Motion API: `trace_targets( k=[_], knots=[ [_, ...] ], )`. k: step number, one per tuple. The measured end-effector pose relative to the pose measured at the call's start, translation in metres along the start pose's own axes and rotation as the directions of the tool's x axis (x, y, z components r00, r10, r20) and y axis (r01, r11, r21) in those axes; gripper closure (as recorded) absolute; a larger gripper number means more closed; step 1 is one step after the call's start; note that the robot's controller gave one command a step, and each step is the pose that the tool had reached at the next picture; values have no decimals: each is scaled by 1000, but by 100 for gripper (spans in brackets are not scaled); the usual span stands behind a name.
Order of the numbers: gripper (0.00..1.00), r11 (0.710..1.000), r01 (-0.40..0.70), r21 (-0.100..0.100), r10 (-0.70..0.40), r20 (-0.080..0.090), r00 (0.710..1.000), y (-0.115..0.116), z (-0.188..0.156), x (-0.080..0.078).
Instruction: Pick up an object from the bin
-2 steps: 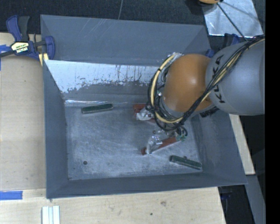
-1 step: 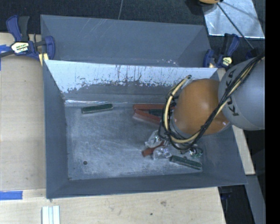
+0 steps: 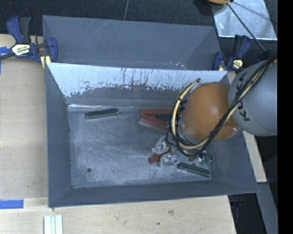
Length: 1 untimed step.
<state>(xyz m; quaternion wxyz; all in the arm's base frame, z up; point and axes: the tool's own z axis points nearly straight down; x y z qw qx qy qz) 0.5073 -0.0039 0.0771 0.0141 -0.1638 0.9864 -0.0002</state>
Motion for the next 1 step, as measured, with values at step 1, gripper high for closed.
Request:
trace_targets(
  k=[1],
  knots=[
    [100, 1000, -7, -4, 6, -25, 1000, -33, -132, -5]
  ],
)
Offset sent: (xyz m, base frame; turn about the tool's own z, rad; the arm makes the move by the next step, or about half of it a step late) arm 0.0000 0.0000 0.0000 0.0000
